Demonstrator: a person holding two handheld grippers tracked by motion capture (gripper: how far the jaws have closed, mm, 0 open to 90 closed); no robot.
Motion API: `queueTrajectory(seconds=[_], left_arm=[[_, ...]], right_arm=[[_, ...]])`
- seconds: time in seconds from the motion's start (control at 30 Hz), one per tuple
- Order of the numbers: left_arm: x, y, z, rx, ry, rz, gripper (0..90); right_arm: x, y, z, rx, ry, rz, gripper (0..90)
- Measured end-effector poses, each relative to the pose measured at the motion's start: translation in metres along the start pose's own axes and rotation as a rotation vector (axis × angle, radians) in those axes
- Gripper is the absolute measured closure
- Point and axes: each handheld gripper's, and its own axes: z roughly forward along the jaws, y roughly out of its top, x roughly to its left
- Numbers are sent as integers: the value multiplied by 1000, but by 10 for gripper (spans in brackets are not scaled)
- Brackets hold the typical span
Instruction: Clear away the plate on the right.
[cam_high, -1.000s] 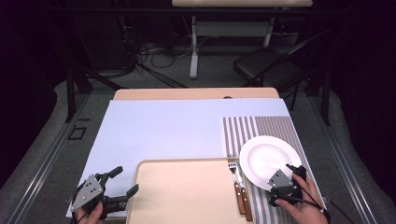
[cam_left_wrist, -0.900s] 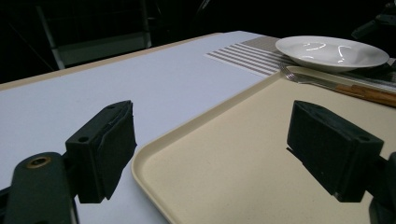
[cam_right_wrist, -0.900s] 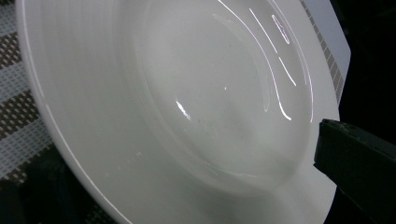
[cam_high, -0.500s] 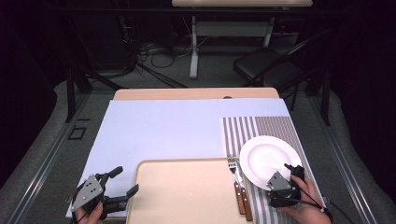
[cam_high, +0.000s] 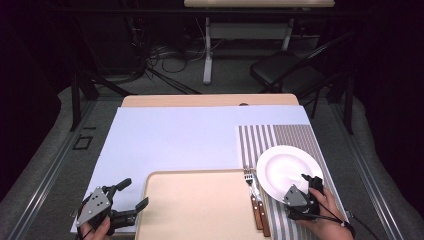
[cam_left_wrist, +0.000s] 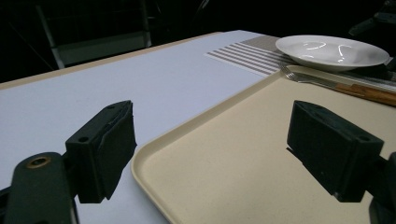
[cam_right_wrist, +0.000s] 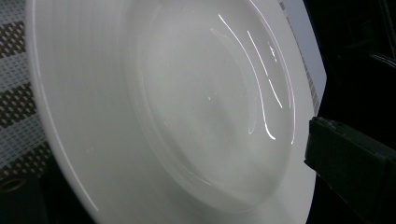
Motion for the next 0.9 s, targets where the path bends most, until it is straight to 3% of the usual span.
queueTrajectory(seconds=[0.03, 0.27, 0.33, 0.4, 0.43, 0.47, 0.63, 0.77, 0.8, 0.9], left_arm=[[0, 0, 0, -1, 0, 0, 157], [0, 0, 0, 0, 0, 1, 157], [0, 0, 0, 1, -1, 1, 157], [0, 0, 0, 0, 1, 1, 158], [0, 0, 0, 0, 0, 1, 157], [0, 0, 0, 0, 0, 1, 157], [0, 0, 1, 3, 0, -1, 157], [0, 0, 1, 2, -1, -2, 158], [0, 0, 1, -1, 0, -3, 157], [0, 0, 1, 2, -1, -2, 157]], right_arm=[[0, 0, 2, -20, -7, -15, 53], [1, 1, 2, -16, -19, -36, 70], [1, 2, 1, 11, -15, -44, 83], [0, 3, 1, 6, -17, -71, 91], [0, 3, 1, 5, -17, -71, 100], [2, 1, 3, -36, -23, -61, 111], [2, 0, 3, -49, -28, -69, 142], [3, 0, 2, -41, -16, -54, 144], [2, 1, 0, -5, -22, -74, 143], [2, 1, 1, -28, -23, -74, 146]])
